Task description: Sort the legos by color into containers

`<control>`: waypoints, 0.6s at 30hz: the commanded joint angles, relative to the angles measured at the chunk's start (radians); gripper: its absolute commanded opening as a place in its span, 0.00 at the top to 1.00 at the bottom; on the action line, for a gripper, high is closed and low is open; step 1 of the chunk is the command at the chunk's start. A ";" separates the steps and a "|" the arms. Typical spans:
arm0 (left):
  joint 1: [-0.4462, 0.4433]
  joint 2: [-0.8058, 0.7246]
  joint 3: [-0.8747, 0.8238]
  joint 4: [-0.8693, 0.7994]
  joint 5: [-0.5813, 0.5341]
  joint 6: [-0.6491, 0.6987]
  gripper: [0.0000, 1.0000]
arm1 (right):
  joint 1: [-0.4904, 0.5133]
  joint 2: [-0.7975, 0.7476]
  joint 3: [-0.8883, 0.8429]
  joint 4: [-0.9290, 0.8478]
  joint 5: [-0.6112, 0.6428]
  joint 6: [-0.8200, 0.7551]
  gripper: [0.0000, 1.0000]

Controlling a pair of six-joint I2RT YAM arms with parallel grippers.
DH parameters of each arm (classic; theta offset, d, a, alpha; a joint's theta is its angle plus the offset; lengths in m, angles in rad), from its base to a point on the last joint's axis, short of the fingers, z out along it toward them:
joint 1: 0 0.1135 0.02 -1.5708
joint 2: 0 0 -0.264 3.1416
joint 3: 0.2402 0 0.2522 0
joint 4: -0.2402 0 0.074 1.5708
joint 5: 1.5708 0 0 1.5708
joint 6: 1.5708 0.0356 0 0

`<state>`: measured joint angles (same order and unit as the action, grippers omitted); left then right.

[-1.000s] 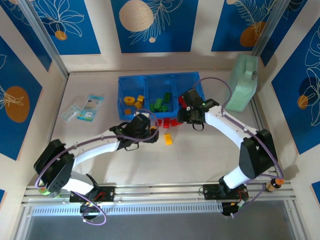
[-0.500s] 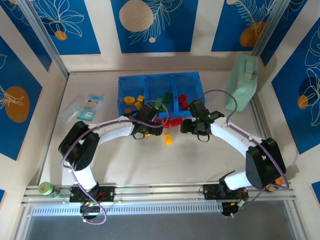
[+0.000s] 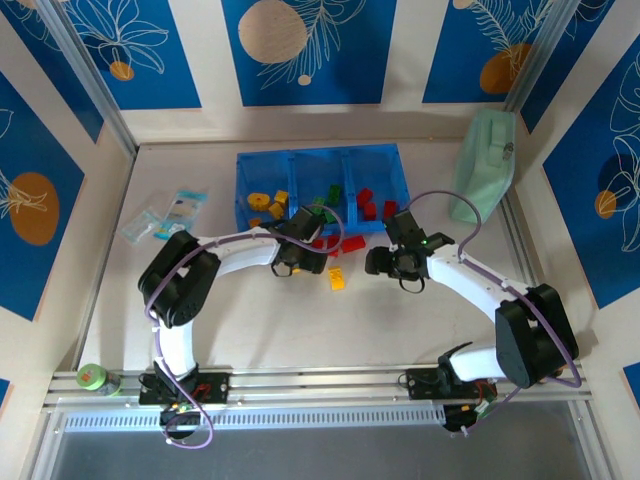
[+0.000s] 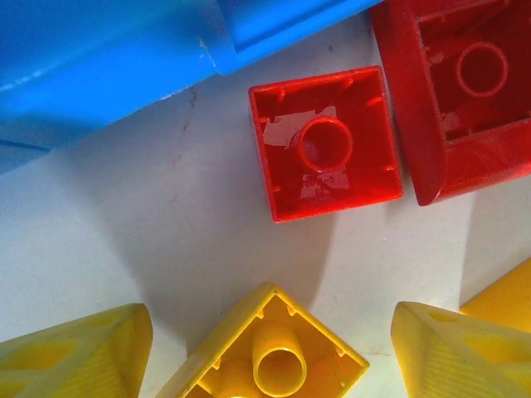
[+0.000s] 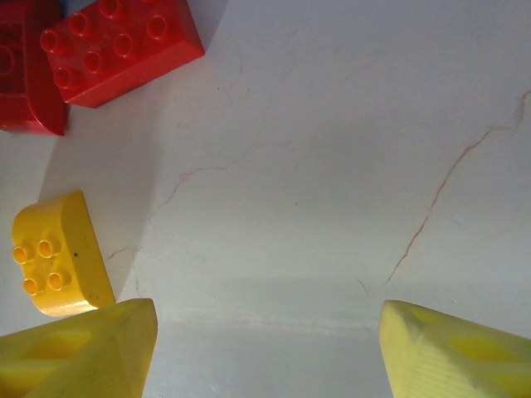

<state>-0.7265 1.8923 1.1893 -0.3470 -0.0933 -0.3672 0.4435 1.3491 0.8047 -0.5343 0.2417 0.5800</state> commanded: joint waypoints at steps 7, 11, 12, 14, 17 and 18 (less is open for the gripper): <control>-0.028 -0.025 -0.089 0.005 0.011 -0.048 0.42 | -0.006 -0.031 -0.014 0.018 -0.033 0.027 0.30; -0.033 -0.043 -0.106 0.000 -0.016 -0.053 0.61 | -0.005 -0.036 -0.011 0.017 -0.033 0.032 0.30; -0.034 -0.050 -0.107 -0.004 -0.021 -0.052 0.65 | -0.005 -0.037 -0.012 0.015 -0.032 0.032 0.30; -0.036 -0.066 -0.109 -0.014 -0.029 -0.052 0.68 | -0.002 -0.045 -0.014 0.011 -0.029 0.034 0.30; -0.039 -0.102 -0.119 -0.021 -0.040 -0.054 0.71 | -0.002 -0.058 -0.021 0.005 -0.025 0.037 0.30; -0.040 -0.115 -0.123 -0.022 -0.042 -0.056 0.72 | -0.002 -0.062 -0.022 0.005 -0.025 0.037 0.30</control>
<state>-0.7563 1.8286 1.0855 -0.3157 -0.1425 -0.4129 0.4427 1.3144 0.7959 -0.5232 0.2310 0.5999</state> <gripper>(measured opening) 0.331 0.699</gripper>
